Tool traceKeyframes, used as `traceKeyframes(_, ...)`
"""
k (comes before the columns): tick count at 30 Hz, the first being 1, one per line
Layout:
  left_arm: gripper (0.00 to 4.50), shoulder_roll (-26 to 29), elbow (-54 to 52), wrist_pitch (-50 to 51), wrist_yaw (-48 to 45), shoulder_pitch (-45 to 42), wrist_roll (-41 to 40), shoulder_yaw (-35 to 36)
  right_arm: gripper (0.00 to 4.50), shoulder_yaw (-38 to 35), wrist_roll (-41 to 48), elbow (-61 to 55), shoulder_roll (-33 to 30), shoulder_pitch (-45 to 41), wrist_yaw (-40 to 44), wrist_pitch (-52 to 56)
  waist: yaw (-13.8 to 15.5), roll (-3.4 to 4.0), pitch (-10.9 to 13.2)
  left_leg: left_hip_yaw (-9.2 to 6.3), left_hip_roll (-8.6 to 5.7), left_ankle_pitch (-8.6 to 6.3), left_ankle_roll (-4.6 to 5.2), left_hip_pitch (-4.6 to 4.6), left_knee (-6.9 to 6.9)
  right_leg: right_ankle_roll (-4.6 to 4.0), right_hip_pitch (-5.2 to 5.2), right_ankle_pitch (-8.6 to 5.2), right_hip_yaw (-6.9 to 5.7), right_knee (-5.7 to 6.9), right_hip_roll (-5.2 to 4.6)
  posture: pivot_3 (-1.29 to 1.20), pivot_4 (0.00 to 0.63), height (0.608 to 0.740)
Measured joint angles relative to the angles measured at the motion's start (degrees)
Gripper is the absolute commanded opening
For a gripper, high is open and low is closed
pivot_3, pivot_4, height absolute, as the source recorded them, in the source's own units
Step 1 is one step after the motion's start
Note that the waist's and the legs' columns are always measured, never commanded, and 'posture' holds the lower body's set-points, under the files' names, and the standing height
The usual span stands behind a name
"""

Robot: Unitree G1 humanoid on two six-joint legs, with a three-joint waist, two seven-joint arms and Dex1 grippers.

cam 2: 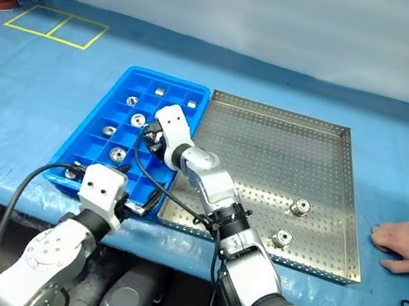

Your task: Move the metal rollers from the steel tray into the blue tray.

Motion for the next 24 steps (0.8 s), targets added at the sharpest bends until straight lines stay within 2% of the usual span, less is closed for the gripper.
traceKeyframes(6,4.5,-0.37,-0.23,-0.09,0.63,1.18,0.78,-0.02,1.69,-0.16,-0.2,1.95,-0.01,-1.05,-0.27,-1.32,2.69,0.0,0.0,0.0,0.03,-0.01,-0.02,-0.02,0.0,0.0,-0.03,-0.03,-0.08,0.0,0.02,0.55,0.15,0.74)
traceKeyframes(14,4.5,-0.82,-0.21,-0.25,0.11,-0.02,0.76,-0.18,4.38,-2.22,-1.31,0.93,-0.51,-0.49,-3.8,-0.58,5.66,0.0,0.0,0.02,0.03,-0.03,-0.08,-0.13,0.01,0.0,-0.13,-0.05,-0.1,-0.03,0.01,0.46,0.15,0.74)
traceKeyframes(20,4.5,-0.53,0.28,-0.24,-2.1,-2.85,0.26,-0.63,4.45,-3.83,-1.43,-12.54,-3.81,4.91,-5.22,4.81,5.7,0.0,-0.01,-0.01,0.0,-0.04,-0.09,-0.28,0.06,0.04,-0.19,-0.02,-0.11,-0.06,0.0,0.36,0.15,0.74)
traceKeyframes(24,4.5,0.0,2.1,-0.08,-4.2,-5.68,-0.59,-0.9,4.45,-9.61,-1.54,-25.8,-6.21,8.39,-10.42,10.73,4.89,0.02,-0.05,-0.01,0.0,-0.01,-0.12,-0.53,0.17,0.06,-0.44,0.0,-0.12,0.01,0.02,0.31,0.15,0.74)
